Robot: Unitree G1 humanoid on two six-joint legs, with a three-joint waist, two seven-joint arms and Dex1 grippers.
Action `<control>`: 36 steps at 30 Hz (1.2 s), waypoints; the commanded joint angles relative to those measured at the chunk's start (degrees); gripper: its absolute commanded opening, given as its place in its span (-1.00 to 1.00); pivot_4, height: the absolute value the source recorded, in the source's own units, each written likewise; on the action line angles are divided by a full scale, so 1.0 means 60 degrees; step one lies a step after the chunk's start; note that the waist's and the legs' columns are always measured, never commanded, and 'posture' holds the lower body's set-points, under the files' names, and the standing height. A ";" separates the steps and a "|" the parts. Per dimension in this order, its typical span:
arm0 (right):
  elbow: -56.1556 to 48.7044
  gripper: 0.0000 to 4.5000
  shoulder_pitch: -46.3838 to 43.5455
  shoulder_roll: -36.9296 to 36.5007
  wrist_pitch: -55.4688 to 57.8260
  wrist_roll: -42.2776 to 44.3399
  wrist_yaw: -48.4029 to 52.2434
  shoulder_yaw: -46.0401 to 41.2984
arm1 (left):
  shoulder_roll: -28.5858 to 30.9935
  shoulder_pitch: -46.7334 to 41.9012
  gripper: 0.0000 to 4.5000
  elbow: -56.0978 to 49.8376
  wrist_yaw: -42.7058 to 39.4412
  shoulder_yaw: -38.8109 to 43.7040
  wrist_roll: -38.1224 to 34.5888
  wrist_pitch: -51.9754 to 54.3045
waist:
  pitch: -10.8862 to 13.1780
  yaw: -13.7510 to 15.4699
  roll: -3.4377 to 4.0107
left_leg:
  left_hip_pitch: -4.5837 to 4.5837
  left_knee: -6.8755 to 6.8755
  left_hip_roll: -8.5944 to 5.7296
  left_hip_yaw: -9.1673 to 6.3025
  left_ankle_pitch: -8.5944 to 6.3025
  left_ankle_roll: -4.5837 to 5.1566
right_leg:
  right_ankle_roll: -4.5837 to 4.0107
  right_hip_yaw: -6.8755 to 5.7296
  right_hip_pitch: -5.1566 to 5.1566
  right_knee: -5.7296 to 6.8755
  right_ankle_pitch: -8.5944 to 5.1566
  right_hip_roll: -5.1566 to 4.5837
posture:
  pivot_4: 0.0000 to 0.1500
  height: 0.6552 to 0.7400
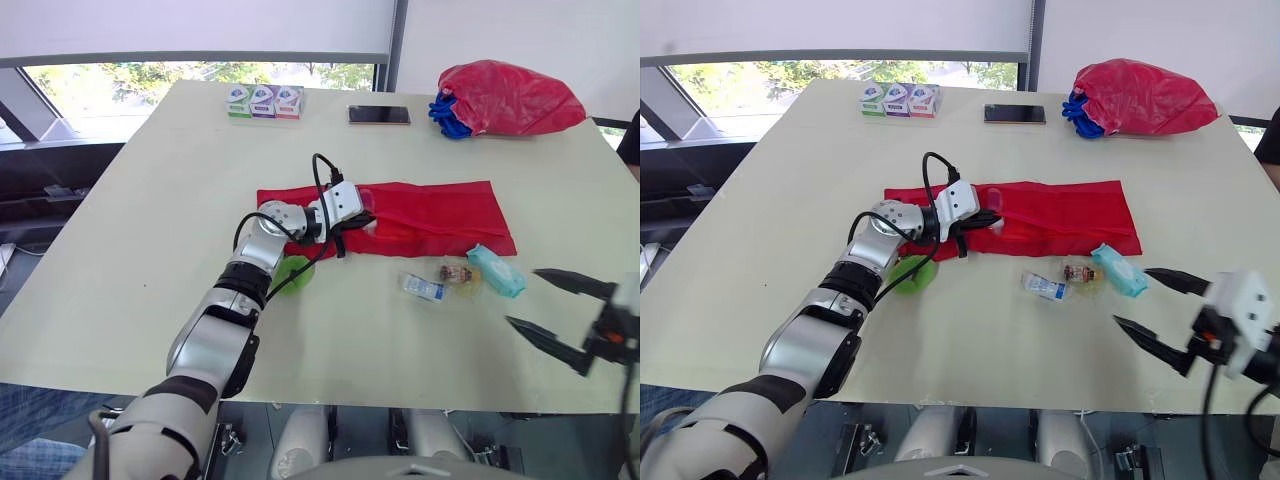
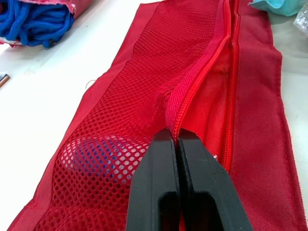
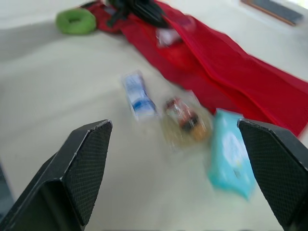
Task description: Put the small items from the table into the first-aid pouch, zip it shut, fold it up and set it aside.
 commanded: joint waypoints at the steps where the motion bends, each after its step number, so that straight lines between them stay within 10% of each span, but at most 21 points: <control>1: -0.0024 0.98 -0.0734 0.0232 0.0007 -0.1044 -0.0713 0.1953 | -0.0063 0.0045 -1.00 -0.0463 -0.0018 0.0037 -0.0024 -0.0128 | 0.0000 0.0012 0.0000 | -0.0002 0.0000 -0.0001 -0.0002 0.0000 0.0000 | 0.0000 -0.0002 -0.0001 0.0000 0.0000 0.0000 | 1.00 1.00; 15: 0.2645 0.98 -0.2972 0.0874 -0.0975 -0.3266 -0.1170 0.4910 | -0.0108 0.0285 -1.00 -0.1042 -0.0104 -0.0061 0.0015 0.0110 | -0.0001 0.0012 -0.0001 | -0.0011 0.0008 -0.0026 -0.0015 0.0001 0.0000 | 0.0000 -0.0008 0.0000 0.0004 0.0000 0.0006 | 1.00 1.00; 27: 0.1945 -1.00 -0.2446 0.0734 -0.1073 -0.3214 -0.1200 0.4469 | -0.0144 0.0286 -1.00 -0.1210 -0.0116 -0.0060 0.0013 0.0315 | -0.0001 0.0015 0.0000 | -0.0013 0.0008 -0.0029 -0.0018 0.0001 0.0000 | 0.0000 -0.0011 0.0000 0.0005 0.0001 0.0005 | 1.00 1.00; 36: 0.0422 -1.00 -0.3778 0.1440 0.2131 -0.2312 -0.2858 0.4136 | -0.0182 0.0296 -1.00 -0.1236 -0.0147 0.0001 -0.0045 0.0335 | -0.0002 0.0000 0.0001 | -0.0004 0.0010 -0.0016 -0.0011 0.0002 -0.0001 | -0.0001 -0.0006 0.0000 0.0012 0.0002 0.0008 | 1.00 1.00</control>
